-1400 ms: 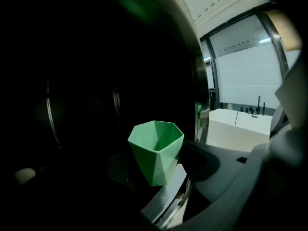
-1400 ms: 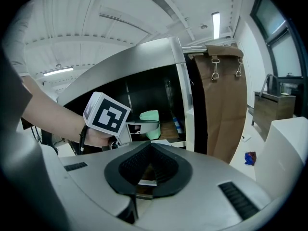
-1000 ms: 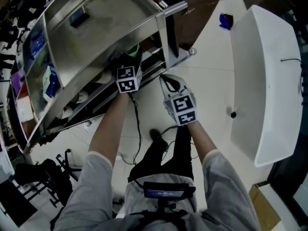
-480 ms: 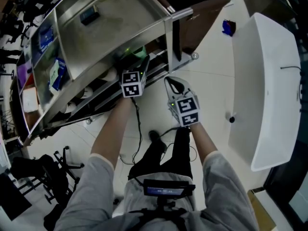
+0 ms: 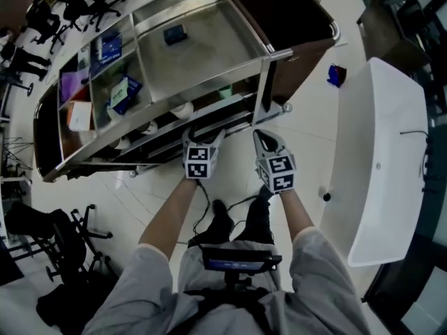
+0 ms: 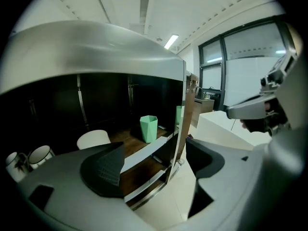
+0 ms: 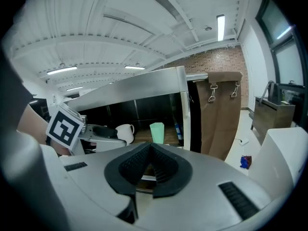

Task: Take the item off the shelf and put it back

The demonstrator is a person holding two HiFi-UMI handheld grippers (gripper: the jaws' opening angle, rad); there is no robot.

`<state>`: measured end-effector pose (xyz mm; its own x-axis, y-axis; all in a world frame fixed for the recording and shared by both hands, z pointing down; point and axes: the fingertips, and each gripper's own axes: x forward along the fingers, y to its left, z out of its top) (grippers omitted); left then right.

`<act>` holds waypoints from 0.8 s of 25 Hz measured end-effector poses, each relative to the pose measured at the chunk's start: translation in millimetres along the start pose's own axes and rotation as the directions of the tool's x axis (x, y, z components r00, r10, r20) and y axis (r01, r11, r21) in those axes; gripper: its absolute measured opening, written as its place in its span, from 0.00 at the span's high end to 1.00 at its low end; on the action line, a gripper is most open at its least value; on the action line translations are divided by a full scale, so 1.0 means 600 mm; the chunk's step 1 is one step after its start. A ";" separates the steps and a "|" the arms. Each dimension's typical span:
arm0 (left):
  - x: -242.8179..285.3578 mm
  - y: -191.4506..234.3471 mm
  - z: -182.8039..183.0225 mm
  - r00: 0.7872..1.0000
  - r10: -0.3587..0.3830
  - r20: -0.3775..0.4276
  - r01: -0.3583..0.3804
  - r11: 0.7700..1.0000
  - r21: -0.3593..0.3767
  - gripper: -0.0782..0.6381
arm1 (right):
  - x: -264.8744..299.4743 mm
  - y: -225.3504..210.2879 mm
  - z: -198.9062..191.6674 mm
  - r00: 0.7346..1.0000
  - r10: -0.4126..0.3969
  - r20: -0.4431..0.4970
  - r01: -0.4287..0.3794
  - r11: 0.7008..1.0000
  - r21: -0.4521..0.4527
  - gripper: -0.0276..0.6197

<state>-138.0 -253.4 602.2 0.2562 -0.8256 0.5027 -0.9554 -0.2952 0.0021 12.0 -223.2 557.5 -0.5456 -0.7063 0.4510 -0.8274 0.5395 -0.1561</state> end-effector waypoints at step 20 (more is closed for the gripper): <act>-0.329 0.112 -0.014 0.979 0.195 0.064 -0.184 0.972 -0.144 0.61 | -0.077 0.114 0.021 0.995 0.101 -0.004 -0.101 0.995 -0.028 0.95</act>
<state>-253.9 -106.2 510.6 0.0739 -0.8963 0.4373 -0.9973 -0.0655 0.0342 -21.0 -159.2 515.1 -0.6257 -0.6466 0.4364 -0.7641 0.6207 -0.1759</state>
